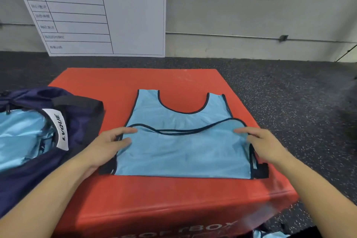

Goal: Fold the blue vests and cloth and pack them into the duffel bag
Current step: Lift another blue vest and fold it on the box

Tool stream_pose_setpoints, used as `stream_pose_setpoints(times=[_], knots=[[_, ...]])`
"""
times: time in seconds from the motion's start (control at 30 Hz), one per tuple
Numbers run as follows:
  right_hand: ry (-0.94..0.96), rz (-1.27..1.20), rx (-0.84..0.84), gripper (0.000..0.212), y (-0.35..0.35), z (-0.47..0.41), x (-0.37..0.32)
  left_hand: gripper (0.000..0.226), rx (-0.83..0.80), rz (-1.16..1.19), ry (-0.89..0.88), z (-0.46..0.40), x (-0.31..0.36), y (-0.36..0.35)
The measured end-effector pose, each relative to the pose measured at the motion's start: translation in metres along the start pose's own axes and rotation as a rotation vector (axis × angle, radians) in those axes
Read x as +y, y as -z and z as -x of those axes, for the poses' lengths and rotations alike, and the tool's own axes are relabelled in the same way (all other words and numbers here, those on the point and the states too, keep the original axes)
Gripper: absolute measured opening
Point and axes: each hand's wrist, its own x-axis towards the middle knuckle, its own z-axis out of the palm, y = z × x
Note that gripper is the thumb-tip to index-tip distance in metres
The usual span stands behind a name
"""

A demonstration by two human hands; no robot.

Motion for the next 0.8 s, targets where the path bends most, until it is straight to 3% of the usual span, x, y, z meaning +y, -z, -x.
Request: stream_pose_setpoints(times=[0.1,0.13,0.2,0.3,0.4,0.5,0.6,0.8], knots=[[-0.064,0.059,-0.268,0.025,0.0,0.003,-0.001,0.029,-0.073,-0.04,0.064,0.003,0.001,0.008],[-0.039,0.124,-0.286,0.025,0.0,0.002,0.002,0.029,-0.087,-0.061,0.059,0.003,0.001,0.009],[0.013,0.198,-0.137,0.033,0.0,-0.006,0.01,0.035,-0.059,-0.059,0.041,0.003,0.0,0.008],[0.009,0.022,0.035,0.043,-0.003,-0.013,0.017,0.043,-0.028,0.05,0.037,0.004,0.0,0.002],[-0.051,-0.186,-0.097,0.043,-0.008,-0.01,0.015,0.038,-0.07,0.081,0.043,0.006,-0.005,0.001],[-0.072,-0.095,-0.269,0.041,-0.01,-0.009,0.022,0.037,-0.113,0.003,0.055,0.007,-0.009,0.002],[-0.077,-0.114,-0.174,0.054,-0.006,-0.014,0.032,0.042,-0.068,-0.007,0.024,0.004,-0.012,-0.006],[-0.086,-0.189,-0.292,0.085,-0.002,-0.013,0.048,0.059,-0.042,0.013,0.048,0.01,-0.02,-0.008]])
